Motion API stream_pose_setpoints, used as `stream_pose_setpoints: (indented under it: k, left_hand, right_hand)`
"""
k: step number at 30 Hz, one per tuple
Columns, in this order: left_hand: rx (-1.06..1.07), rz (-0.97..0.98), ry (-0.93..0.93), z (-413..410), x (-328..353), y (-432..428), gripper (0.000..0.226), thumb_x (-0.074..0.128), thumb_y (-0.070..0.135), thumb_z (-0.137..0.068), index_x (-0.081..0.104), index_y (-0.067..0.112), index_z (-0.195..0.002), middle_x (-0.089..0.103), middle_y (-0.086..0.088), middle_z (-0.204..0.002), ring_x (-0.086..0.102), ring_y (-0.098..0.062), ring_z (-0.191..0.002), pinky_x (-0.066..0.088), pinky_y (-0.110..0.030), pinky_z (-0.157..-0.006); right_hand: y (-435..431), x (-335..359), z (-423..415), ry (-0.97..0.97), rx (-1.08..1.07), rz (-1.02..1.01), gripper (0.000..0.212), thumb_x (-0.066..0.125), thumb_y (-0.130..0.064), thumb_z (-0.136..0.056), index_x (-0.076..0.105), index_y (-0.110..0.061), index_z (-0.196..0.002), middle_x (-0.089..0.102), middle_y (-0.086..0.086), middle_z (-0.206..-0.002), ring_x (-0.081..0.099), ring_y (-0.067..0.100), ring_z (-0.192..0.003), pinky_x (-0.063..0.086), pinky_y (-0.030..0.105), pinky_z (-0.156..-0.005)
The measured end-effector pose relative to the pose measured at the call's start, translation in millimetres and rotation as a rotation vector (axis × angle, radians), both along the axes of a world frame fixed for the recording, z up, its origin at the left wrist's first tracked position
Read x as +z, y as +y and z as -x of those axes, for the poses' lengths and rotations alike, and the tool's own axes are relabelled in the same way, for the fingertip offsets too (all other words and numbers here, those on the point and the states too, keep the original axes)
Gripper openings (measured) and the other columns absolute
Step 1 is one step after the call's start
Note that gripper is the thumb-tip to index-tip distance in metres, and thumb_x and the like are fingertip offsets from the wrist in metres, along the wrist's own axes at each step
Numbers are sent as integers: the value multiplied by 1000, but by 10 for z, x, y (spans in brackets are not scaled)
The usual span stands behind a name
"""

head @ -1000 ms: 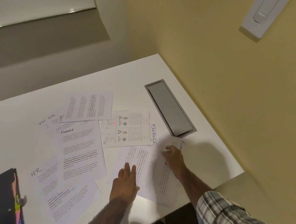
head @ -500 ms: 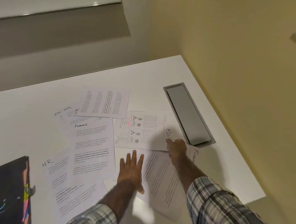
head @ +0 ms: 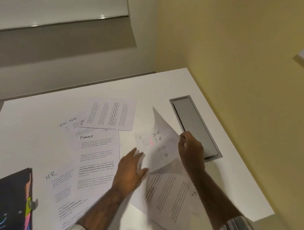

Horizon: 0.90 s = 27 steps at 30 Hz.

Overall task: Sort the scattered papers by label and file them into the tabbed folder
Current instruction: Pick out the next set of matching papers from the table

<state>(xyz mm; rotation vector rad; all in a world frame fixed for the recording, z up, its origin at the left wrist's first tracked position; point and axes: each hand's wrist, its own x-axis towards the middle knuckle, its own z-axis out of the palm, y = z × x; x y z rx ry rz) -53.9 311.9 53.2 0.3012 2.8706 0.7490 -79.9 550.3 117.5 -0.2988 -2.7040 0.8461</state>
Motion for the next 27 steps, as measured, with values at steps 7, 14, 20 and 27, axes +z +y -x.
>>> stream_pose_setpoints:
  k: [7, 14, 20, 27]
  left_hand:
    - [188, -661, -241, 297, 890, -225, 105, 87, 36, -76, 23, 35, -160, 33, 21, -157, 35, 2, -142, 30, -26, -115]
    - [401, -1020, -378, 7, 1285, -410, 24, 69, 13, -94, 69, 18, -117, 78, -3, -91, 71, -14, -75, 57, -30, -68]
    - [543, -1175, -367, -257, 1166, -574, 18, 62, 17, -100, 74, 5, -105, 78, -13, -104, 74, -29, -92, 59, -36, -81]
    - [724, -1098, -273, -336, 866, -959, 23, 61, 25, -101, 75, 7, -102, 79, -13, -99, 75, -25, -88, 59, -36, -78]
  right_hand:
    - [179, 1119, 17, -102, 287, 436, 10, 63, -13, -95, 69, -21, -91, 67, -8, -75, 60, 8, -64, 49, 23, -58]
    - [38, 1397, 193, -46, 188, 752, 7, 69, -10, -91, 71, -16, -88, 77, 5, -83, 71, 19, -72, 55, 35, -68]
    - [-188, 1096, 88, -348, 197, 1000, 16, 68, -15, -95, 70, -14, -111, 78, 10, -104, 75, 31, -95, 57, 41, -79]
    - [-676, 628, -364, -645, 262, 908, 23, 64, -10, -96, 71, -17, -117, 79, -1, -106, 77, 25, -91, 61, 51, -85]
